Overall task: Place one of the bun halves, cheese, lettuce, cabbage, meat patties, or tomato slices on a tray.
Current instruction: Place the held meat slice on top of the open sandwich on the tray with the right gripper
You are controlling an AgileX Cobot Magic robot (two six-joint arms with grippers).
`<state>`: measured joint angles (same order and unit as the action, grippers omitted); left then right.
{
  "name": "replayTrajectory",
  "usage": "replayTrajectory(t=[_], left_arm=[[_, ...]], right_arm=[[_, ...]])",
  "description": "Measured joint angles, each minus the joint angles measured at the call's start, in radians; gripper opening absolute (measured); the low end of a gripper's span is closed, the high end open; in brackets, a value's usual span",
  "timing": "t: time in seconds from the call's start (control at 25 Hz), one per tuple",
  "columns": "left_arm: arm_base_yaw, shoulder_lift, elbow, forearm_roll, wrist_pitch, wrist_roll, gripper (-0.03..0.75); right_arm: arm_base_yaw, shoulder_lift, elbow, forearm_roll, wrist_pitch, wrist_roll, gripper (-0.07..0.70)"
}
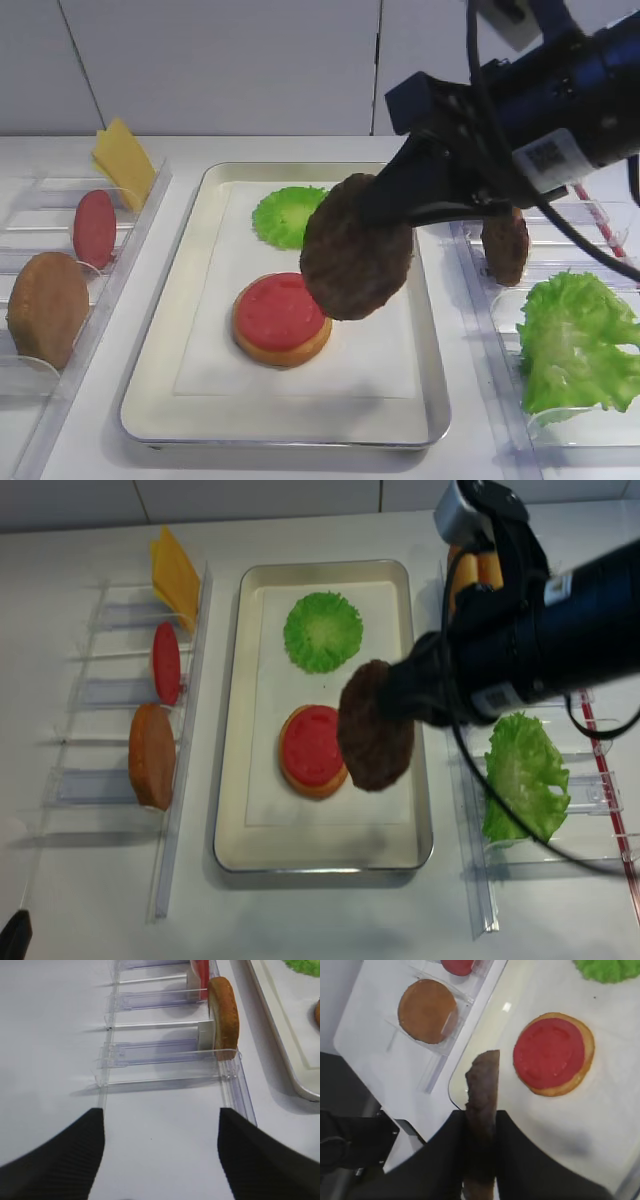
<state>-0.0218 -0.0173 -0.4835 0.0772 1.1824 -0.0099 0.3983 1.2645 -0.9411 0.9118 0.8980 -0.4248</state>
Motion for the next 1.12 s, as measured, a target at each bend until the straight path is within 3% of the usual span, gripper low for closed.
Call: replayTrajectory(t=[0.28,0.48,0.68,1.12], left_arm=[[0.0,0.0,0.0,0.0,0.0,0.0,0.471],[0.0,0.0,0.0,0.0,0.0,0.0,0.471],[0.0,0.0,0.0,0.0,0.0,0.0,0.471],[0.0,0.0,0.0,0.0,0.0,0.0,0.471]], right_arm=[[-0.045,0.251,0.0,0.387,0.16,-0.432,0.176],[-0.045,0.391,0.0,0.534,0.19,-0.635,0.176],[-0.074,0.465,0.0,0.635,0.192,-0.721,0.176],[-0.105,0.582,0.0,0.697,0.219,-0.733,0.176]])
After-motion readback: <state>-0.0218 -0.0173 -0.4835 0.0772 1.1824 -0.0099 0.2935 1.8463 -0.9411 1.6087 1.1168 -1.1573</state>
